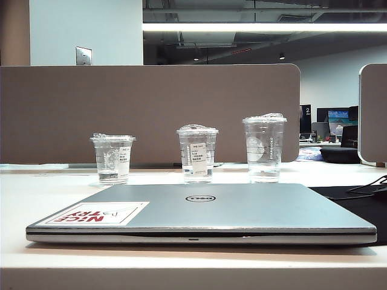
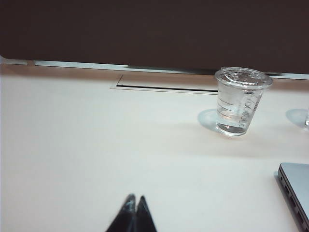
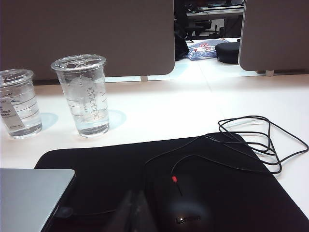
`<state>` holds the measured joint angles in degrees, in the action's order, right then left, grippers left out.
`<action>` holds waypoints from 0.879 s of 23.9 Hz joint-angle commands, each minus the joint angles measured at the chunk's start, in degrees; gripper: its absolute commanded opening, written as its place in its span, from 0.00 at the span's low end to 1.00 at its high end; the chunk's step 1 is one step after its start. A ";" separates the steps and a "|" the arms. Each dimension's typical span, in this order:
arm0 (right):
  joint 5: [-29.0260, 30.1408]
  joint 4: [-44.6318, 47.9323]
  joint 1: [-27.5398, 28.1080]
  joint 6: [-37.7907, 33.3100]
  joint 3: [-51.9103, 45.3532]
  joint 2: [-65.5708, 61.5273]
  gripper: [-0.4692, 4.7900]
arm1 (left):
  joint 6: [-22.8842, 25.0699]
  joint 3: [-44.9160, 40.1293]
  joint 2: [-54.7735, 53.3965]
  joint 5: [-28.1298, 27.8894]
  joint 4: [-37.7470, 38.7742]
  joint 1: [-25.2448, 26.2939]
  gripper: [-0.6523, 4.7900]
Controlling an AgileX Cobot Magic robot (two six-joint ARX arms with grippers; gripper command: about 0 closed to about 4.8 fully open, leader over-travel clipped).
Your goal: Pick up the coffee cup on the left and place it on the left side of the laptop.
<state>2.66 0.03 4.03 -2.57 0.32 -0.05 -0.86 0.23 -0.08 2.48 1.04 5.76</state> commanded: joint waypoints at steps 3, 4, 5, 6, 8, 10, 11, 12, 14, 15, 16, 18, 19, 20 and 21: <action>-0.09 1.05 -0.07 0.00 -0.24 0.09 0.08 | 0.39 0.17 0.00 0.13 -0.70 0.02 0.11; -0.11 1.05 -0.07 0.00 -0.24 0.09 0.08 | 0.39 0.17 0.00 0.15 -0.68 0.02 0.11; -0.09 1.05 -0.07 0.00 -0.24 0.09 0.08 | 0.42 0.17 0.00 0.15 -0.68 0.02 0.11; -0.09 1.05 -0.07 0.00 -0.24 0.09 0.08 | 0.39 0.17 0.00 0.13 -0.68 0.02 0.11; -0.09 1.05 -0.09 0.00 -0.24 0.09 0.08 | 0.37 0.17 0.00 0.15 -0.70 0.02 0.11; -0.11 1.05 -0.20 0.00 -0.24 0.09 0.08 | 0.39 0.17 0.00 0.26 -0.72 0.02 0.11; -0.20 1.05 -0.98 0.00 -0.24 0.09 0.08 | 0.35 0.17 0.00 0.26 -0.72 0.02 0.11; -0.22 1.05 -1.81 0.00 -0.24 0.09 0.08 | 0.35 0.17 0.00 0.28 -0.72 0.02 0.11; -0.13 1.11 -4.76 0.00 -0.24 -0.46 0.08 | 0.35 0.17 0.02 0.28 -0.76 0.02 0.11; -0.15 1.09 -6.51 0.00 -0.24 -1.01 0.08 | 0.35 0.17 0.00 0.28 -0.76 0.02 0.11; -0.15 1.11 -8.92 0.00 -0.24 -2.03 0.08 | 0.35 0.17 0.00 0.28 -0.79 0.02 0.11; -0.13 1.07 -15.34 0.00 -0.24 -5.66 0.08 | 0.24 0.17 0.00 0.31 -0.70 0.02 0.11; -0.13 1.07 -18.97 0.00 -0.24 -8.15 0.08 | -1.51 0.17 0.02 0.31 -0.52 0.02 0.11; -0.11 1.05 -20.61 0.00 -0.24 -9.29 0.08 | -2.80 0.17 0.00 0.33 -0.24 0.02 0.11; -0.11 1.01 -22.47 0.00 -0.24 -10.47 0.08 | -4.52 0.17 0.00 0.31 0.11 0.02 0.11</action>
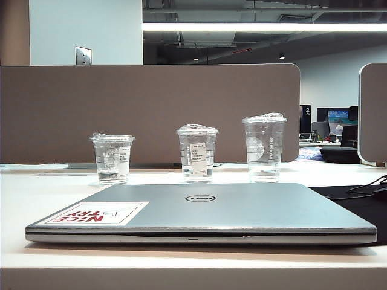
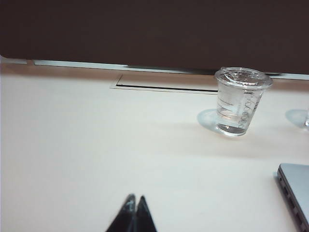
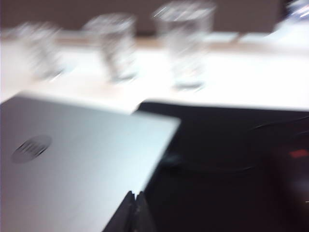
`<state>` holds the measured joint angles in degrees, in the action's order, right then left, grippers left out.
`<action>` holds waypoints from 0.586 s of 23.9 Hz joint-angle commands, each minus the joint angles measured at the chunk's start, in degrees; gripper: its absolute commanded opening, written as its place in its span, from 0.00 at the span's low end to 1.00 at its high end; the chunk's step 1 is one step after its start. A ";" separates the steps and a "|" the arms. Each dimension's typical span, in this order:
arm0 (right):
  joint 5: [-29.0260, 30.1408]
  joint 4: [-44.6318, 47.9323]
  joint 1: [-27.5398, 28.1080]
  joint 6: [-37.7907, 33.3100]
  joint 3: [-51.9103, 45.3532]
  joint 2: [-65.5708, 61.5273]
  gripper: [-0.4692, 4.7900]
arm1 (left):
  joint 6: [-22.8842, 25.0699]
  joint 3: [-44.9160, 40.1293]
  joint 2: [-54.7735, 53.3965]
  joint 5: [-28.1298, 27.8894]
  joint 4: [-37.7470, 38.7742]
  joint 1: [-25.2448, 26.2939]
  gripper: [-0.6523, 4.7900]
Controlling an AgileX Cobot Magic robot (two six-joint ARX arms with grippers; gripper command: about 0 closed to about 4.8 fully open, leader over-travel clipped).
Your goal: Pick up the coffee cup on the left and place it on the left side of the laptop.
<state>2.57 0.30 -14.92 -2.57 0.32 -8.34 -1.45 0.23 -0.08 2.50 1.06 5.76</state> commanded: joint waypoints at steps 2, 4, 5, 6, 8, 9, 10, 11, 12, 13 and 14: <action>-0.04 0.76 -6.49 0.00 -0.24 -3.65 0.08 | -9.66 0.17 0.00 0.31 -0.17 0.02 0.17; -0.02 0.74 -8.61 0.00 -0.24 -4.09 0.08 | -13.27 0.17 0.02 0.66 -2.36 0.02 0.24; -0.04 0.79 -9.77 0.00 -0.24 -4.09 0.08 | -14.01 0.17 0.00 2.08 -4.70 0.02 0.26; -0.04 0.81 -10.51 0.00 -0.24 -4.00 0.08 | -13.97 0.17 0.00 3.67 -7.06 0.02 0.29; -0.04 0.79 -12.07 0.00 -0.24 -3.96 0.08 | -13.99 0.20 -0.04 7.15 -15.41 0.02 0.32; -0.04 0.81 -12.55 0.00 -0.24 -3.96 0.08 | -13.84 0.39 -0.04 8.07 -19.19 0.02 0.44; -0.02 0.79 -12.63 0.00 -0.24 -3.96 0.08 | -13.20 0.70 -0.13 8.02 -20.46 0.02 0.52; -0.02 0.81 -12.61 0.00 -0.24 -3.96 0.08 | -12.04 1.27 -0.42 8.04 -20.46 0.02 0.55; -0.02 0.79 -12.61 0.00 -0.24 -3.96 0.08 | -10.36 2.01 -1.09 8.09 -20.09 0.02 0.58; -0.04 0.81 -12.61 0.00 -0.24 -3.96 0.08 | -9.11 2.62 -1.97 8.31 -20.04 0.02 0.58; -0.04 0.79 -12.61 0.00 -0.24 -3.96 0.08 | -7.74 3.30 -3.45 9.64 -20.61 0.02 0.61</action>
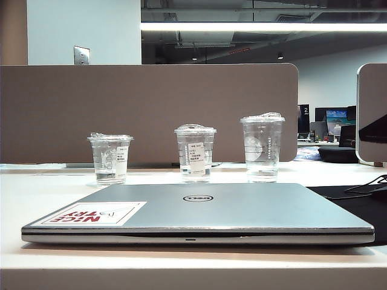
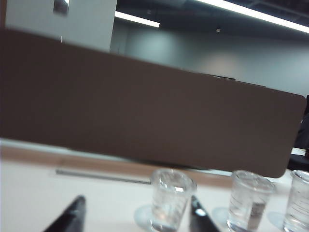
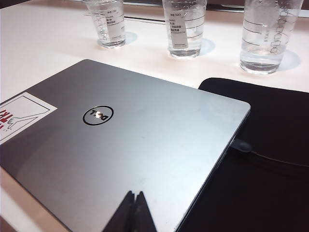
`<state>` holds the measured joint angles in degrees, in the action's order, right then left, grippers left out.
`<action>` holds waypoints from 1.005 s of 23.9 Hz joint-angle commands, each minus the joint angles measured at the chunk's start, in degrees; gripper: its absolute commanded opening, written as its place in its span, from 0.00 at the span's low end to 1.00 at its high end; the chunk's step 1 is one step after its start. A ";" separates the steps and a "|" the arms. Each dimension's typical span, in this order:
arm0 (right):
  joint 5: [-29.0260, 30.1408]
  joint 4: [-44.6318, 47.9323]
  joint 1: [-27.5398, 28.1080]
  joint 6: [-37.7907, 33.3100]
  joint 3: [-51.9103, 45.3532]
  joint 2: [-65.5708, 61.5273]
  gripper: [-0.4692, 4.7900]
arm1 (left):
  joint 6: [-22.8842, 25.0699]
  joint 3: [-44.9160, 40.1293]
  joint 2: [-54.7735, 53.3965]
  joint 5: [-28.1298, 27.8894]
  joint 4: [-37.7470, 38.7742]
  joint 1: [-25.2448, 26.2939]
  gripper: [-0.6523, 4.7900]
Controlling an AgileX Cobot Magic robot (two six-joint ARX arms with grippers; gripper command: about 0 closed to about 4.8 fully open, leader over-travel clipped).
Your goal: Pick up the coffee cup on the left and place it on the left side of the laptop.
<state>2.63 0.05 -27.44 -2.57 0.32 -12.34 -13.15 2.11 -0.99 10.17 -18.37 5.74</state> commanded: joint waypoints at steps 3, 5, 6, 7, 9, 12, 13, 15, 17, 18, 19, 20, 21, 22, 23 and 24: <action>-0.11 1.03 -0.09 0.00 -0.24 0.07 0.08 | 6.60 3.52 -8.48 6.82 -4.39 0.02 0.72; -0.11 1.03 -0.09 0.00 -0.24 0.04 0.08 | 8.00 5.22 -13.16 8.09 -6.47 0.02 0.77; -0.11 1.03 -0.09 0.00 -0.24 0.04 0.08 | 9.09 6.36 -16.41 8.00 -7.74 0.02 0.80; -0.11 1.03 -0.09 0.00 -0.24 0.04 0.08 | 10.34 7.15 -19.17 7.76 -8.98 0.02 0.83; -0.09 1.05 -0.09 0.00 -0.24 0.07 0.08 | 11.43 8.74 -29.59 5.27 -14.01 0.04 0.88; -0.11 1.03 -0.09 0.00 -0.24 0.07 0.08 | 11.47 9.31 -52.59 6.97 -33.51 0.00 1.00; -0.09 1.05 -0.09 0.00 -0.24 0.09 0.08 | 11.47 9.35 -58.31 7.50 -39.47 0.02 1.00; -0.11 1.03 -0.09 0.00 -0.24 0.07 0.08 | 11.41 10.40 -67.71 7.52 -47.52 0.02 1.00; -0.09 1.03 -0.09 0.00 -0.24 0.09 0.08 | 11.26 12.57 -77.57 8.39 -53.86 0.02 1.00; -0.13 0.98 -0.09 0.00 -0.24 0.07 0.08 | 10.95 15.23 -85.44 11.13 -57.48 0.00 1.00; -0.11 1.05 -0.07 0.00 -0.24 0.09 0.08 | 10.78 18.38 -92.59 15.08 -59.54 0.02 1.00; -0.11 1.03 -0.07 0.00 -0.24 0.09 0.08 | 10.75 20.41 -96.50 17.55 -60.02 0.02 1.00; -0.11 1.05 -0.07 0.00 -0.24 0.07 0.08 | 10.78 22.45 -100.00 19.76 -60.17 0.02 1.00; -0.11 1.03 -0.07 0.00 -0.24 0.07 0.08 | 10.78 24.24 -102.75 21.24 -60.17 0.00 1.00; -0.11 1.05 -0.07 0.00 -0.24 0.09 0.08 | 10.78 26.32 -105.70 23.26 -60.13 0.00 1.00; -0.11 1.05 -0.07 0.00 -0.24 0.09 0.08 | 10.80 27.91 -107.86 24.39 -60.15 0.00 1.00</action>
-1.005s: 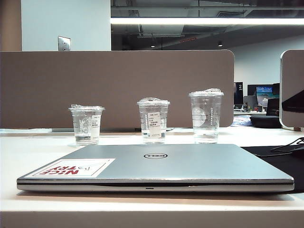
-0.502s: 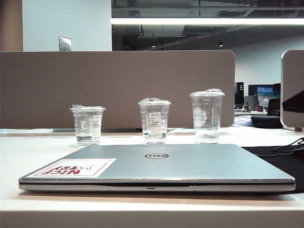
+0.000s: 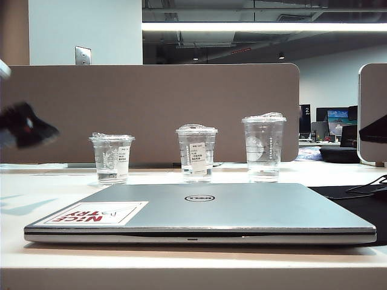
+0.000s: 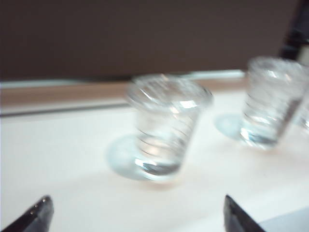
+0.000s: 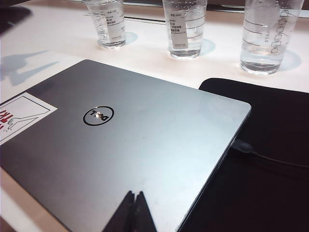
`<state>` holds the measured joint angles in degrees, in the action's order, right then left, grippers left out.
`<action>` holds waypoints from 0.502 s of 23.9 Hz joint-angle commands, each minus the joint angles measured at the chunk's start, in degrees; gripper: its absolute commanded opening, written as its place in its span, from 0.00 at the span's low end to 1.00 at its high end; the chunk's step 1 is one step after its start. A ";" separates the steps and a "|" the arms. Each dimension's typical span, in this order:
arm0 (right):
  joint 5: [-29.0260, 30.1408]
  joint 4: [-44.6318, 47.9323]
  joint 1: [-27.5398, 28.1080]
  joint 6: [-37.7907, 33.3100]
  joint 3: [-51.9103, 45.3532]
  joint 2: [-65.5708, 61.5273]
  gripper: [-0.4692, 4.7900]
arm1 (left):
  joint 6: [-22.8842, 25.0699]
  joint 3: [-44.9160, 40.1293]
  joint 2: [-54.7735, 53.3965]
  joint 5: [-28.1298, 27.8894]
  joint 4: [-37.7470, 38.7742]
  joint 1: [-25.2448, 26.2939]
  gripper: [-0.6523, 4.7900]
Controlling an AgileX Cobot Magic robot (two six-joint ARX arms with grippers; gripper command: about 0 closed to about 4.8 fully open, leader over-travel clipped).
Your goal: Pick up the coffee cup on the left and place it on the left side of the laptop.
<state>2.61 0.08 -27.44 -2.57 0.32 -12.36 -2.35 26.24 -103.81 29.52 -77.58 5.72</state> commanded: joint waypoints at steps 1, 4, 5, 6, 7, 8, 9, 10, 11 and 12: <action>-0.11 1.03 -0.07 0.00 -0.24 0.09 0.08 | 0.00 5.62 -7.41 5.81 -0.92 0.02 1.00; -0.09 1.03 -0.07 0.00 -0.24 0.09 0.08 | 0.00 10.25 -12.59 5.88 -0.90 0.02 1.00; -0.09 1.01 -0.07 0.00 -0.24 0.09 0.08 | 0.00 11.61 -13.86 5.88 -0.90 0.02 1.00; -0.09 1.01 -0.07 0.00 -0.24 0.09 0.08 | 0.02 13.14 -15.23 5.86 -0.85 0.02 1.00; -0.09 1.03 -0.07 0.00 -0.24 0.09 0.08 | 0.24 14.47 -16.33 5.38 -0.70 0.02 1.00; -0.09 1.03 -0.07 0.00 -0.24 0.09 0.08 | 0.28 15.82 -17.40 4.81 -0.52 0.02 1.00; -0.09 1.03 -0.07 0.00 -0.24 0.09 0.08 | 0.22 18.53 -19.21 4.81 0.26 0.02 1.00; -0.11 1.01 -0.09 0.00 -0.24 0.09 0.08 | 0.22 20.11 -20.09 4.83 1.22 0.00 1.00; -0.07 1.03 -0.09 0.00 -0.24 0.09 0.08 | 0.46 22.88 -21.22 4.85 4.46 -0.39 1.00; -0.09 1.01 -0.09 0.00 -0.24 0.09 0.08 | 0.66 25.33 -21.99 5.92 7.63 -0.81 1.00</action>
<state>2.61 0.05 -27.44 -2.57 0.32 -12.36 -2.17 50.09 -125.47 34.44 -72.58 5.41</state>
